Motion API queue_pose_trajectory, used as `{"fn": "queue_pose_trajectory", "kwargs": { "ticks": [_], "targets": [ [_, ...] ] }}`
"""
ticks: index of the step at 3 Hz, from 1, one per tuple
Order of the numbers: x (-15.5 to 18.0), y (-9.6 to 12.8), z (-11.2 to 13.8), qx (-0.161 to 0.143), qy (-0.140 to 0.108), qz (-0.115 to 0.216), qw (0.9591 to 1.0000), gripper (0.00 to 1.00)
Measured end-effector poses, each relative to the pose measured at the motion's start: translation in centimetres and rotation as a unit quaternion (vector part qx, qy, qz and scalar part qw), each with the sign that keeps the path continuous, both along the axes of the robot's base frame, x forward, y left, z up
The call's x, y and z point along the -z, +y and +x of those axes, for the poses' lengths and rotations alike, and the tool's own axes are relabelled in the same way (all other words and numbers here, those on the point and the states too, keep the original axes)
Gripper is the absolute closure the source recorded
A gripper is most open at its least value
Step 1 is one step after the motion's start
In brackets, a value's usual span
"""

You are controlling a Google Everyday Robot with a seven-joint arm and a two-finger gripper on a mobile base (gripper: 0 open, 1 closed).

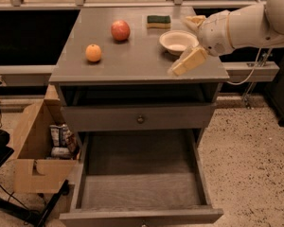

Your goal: Place orange into middle drawer

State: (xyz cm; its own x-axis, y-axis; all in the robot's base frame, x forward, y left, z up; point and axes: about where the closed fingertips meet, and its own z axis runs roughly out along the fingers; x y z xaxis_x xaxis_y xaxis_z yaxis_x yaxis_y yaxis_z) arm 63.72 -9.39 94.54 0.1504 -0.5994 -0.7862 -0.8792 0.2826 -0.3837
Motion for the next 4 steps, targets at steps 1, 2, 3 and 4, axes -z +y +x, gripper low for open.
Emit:
{"fn": "queue_pose_trajectory", "kwargs": {
  "ticks": [1, 2, 3, 4],
  "targets": [
    [0.2, 1.6, 1.7, -0.002, 0.006, 0.017, 0.9998, 0.0],
    [1.5, 5.3, 6.1, 0.002, 0.016, 0.054, 0.9984, 0.0],
    [2.6, 9.7, 10.5, 0.004, 0.023, 0.095, 0.9952, 0.0],
    [3.8, 14.3, 14.0, -0.005, 0.039, 0.125, 0.9914, 0.0]
  ]
}}
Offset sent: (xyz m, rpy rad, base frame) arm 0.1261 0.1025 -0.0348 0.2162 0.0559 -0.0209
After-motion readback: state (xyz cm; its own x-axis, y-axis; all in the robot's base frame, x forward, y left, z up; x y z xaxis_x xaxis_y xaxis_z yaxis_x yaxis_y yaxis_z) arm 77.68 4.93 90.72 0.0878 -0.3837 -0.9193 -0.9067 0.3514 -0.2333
